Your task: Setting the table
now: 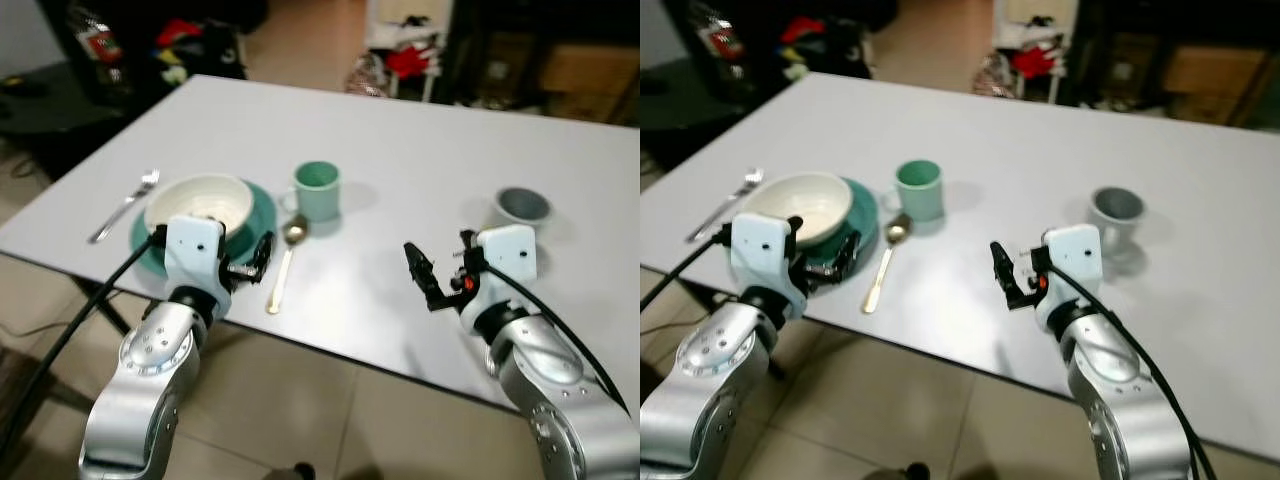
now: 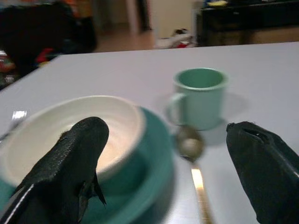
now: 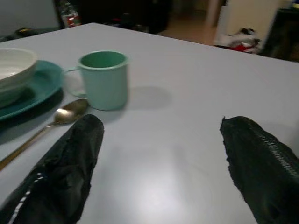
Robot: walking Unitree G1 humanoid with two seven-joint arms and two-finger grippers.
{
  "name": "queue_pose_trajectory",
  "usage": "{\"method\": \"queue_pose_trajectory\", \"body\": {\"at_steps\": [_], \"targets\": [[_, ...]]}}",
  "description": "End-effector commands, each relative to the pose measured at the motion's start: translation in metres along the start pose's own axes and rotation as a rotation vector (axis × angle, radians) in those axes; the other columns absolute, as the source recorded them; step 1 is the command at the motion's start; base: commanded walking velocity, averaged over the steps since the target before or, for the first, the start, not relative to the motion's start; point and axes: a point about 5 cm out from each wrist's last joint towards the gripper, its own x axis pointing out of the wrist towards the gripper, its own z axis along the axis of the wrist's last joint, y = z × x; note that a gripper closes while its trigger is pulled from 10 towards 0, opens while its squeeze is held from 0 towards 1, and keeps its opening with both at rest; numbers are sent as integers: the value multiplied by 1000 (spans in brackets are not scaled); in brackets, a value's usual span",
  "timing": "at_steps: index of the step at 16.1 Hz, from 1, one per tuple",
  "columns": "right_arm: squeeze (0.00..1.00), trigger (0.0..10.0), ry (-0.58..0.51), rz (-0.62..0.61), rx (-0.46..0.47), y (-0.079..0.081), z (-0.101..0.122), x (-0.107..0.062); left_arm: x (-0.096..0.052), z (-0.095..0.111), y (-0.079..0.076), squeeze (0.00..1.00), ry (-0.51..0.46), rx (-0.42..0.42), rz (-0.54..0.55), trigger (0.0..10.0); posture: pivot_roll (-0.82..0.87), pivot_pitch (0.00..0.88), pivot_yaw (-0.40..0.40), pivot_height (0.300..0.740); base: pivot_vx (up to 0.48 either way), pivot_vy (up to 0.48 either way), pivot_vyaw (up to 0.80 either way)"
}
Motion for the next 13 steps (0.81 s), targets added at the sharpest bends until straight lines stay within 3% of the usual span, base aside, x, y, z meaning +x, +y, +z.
{"method": "queue_pose_trajectory", "body": {"at_steps": [1,5,7,10,13], "targets": [[1000,10000,-16,28,-14,6,2,1,-1,2,6,0,-15,10,37,10000,90,0,37,740,0,0,800],[1000,10000,-14,37,-18,-1,2,5,-5,0,0,0,-8,26,36,10000,131,0,-2,740,0,0,800],[1000,10000,-12,55,-5,3,1,8,-9,-2,6,0,5,42,56,10000,141,0,-3,740,0,0,800],[1000,10000,-22,30,17,7,0,6,-2,-1,7,0,-2,25,39,10000,100,0,26,740,0,0,800],[1000,10000,-22,-36,53,-2,-3,3,2,1,4,0,-5,27,12,10000,91,0,46,740,0,283,798]]}}
